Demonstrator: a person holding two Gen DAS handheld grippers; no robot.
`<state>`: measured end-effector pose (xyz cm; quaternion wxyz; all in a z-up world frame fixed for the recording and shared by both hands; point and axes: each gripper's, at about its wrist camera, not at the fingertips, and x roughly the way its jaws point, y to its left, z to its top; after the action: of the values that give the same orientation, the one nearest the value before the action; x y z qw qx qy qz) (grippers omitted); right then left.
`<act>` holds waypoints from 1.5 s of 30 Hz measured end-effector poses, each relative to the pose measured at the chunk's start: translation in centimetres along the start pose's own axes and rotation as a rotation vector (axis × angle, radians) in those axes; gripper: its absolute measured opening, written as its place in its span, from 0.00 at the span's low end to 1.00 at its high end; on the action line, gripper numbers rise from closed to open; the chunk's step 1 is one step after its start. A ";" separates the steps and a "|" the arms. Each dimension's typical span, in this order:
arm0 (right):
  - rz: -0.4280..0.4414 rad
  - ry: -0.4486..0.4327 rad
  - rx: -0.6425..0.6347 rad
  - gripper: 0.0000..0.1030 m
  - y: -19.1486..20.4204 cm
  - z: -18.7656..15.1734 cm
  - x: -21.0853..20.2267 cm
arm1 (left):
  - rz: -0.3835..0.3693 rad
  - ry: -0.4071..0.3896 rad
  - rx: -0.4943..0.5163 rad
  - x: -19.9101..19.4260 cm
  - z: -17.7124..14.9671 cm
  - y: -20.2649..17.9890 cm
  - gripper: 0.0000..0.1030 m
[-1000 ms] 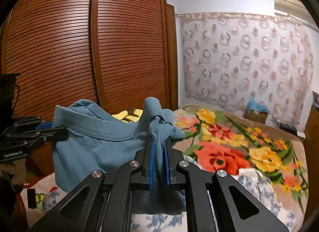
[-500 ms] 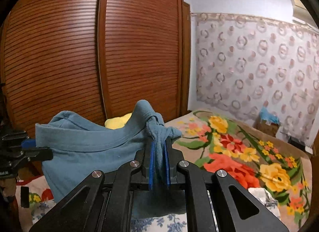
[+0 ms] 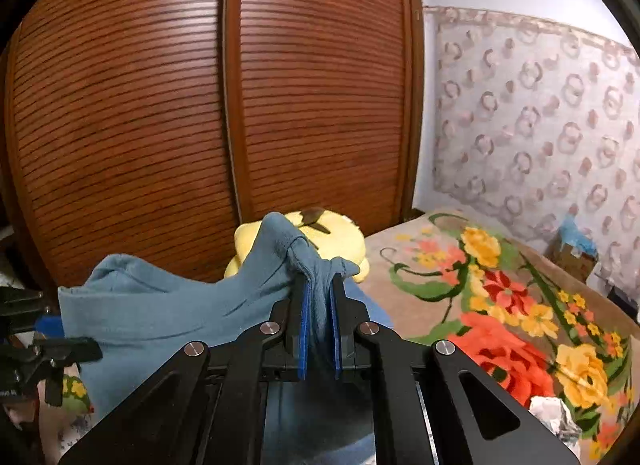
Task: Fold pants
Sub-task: 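Carry the teal shorts over the denim stack with both grippers, then lower the shorts onto the denim stack and open both grippers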
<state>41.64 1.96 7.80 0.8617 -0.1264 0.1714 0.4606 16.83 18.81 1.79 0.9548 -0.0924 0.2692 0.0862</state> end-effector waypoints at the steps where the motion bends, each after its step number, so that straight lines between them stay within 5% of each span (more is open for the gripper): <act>1: 0.004 0.005 -0.003 0.09 -0.1 -0.1 0.3 | 0.006 0.005 -0.003 0.2 -0.1 0.2 0.20; 12: 0.035 0.055 -0.003 0.09 -0.4 0.0 3.0 | 0.039 0.050 -0.033 1.0 -1.0 1.4 0.29; 16: 0.032 0.063 0.011 0.30 -0.5 0.1 2.7 | 0.027 0.036 -0.020 0.6 -0.9 1.3 0.50; 23: 0.036 0.003 0.045 0.36 -1.1 0.3 -0.8 | 0.028 -0.024 0.016 -0.8 0.8 0.3 0.51; 30: 0.049 0.023 0.066 0.36 -2.1 -2.1 -2.5 | 0.021 0.017 0.070 0.9 0.7 -0.8 0.51; 45: -0.062 0.133 0.189 0.36 -4.1 -1.7 3.7 | 0.061 0.108 0.052 3.0 -2.0 -0.1 0.51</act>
<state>46.65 1.86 5.02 0.8703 -0.0799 0.2670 0.4062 18.40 18.56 -1.52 0.9379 -0.0637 0.3250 0.1032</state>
